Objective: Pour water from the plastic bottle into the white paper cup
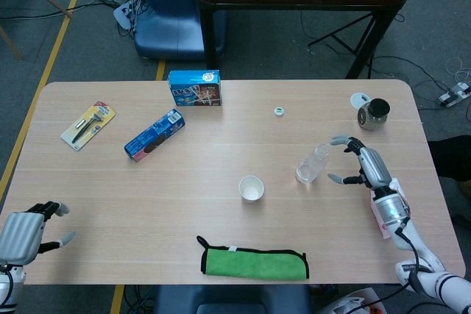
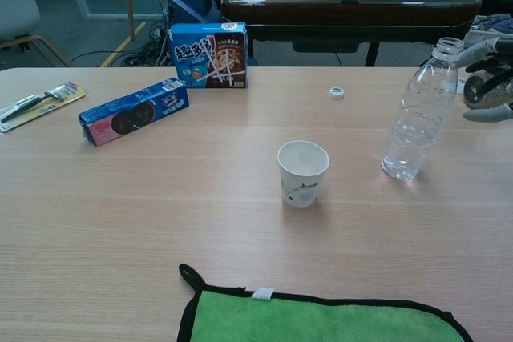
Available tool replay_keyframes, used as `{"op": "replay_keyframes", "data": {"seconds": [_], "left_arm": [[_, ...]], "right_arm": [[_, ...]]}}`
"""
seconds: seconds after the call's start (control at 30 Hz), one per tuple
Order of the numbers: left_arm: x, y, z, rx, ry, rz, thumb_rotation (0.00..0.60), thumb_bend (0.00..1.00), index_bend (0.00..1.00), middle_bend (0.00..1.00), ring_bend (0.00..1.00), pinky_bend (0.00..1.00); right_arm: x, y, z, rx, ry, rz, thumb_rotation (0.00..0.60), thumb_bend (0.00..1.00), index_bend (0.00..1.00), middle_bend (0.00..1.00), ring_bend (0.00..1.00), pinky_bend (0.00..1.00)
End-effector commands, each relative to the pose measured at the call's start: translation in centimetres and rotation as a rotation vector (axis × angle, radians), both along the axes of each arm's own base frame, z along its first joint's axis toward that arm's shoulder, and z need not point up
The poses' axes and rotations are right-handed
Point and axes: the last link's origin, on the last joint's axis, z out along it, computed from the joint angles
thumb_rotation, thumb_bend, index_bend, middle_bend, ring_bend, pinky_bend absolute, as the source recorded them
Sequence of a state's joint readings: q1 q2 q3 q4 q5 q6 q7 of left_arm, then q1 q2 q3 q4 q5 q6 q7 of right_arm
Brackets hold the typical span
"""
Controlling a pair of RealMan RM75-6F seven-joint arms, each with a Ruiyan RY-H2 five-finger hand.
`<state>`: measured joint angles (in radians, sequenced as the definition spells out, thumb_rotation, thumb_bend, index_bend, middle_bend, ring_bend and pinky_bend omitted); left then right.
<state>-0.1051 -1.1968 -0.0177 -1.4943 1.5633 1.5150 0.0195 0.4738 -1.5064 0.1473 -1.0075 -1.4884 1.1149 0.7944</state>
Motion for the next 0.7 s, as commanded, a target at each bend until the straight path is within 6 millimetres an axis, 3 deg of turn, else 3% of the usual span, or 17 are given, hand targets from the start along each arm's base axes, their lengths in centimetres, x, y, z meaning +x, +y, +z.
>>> {"op": "replay_keyframes", "data": {"seconds": [0.03, 0.7], "left_arm": [[0.0, 0.0, 0.0, 0.000, 0.000, 0.001, 0.600, 0.10, 0.46, 0.51, 0.51, 0.75], [-0.1, -0.2, 0.3, 0.007, -0.005, 0.015, 0.600, 0.10, 0.46, 0.50, 0.51, 0.75]], "right_arm": [[0.1, -0.6, -0.8, 0.018, 0.004, -0.003, 0.600, 0.00, 0.30, 0.21, 0.16, 0.32], [1.7, -2.6, -4.1, 0.118, 0.003, 0.035, 0.600, 0.00, 0.30, 0.22, 0.16, 0.32]]}}
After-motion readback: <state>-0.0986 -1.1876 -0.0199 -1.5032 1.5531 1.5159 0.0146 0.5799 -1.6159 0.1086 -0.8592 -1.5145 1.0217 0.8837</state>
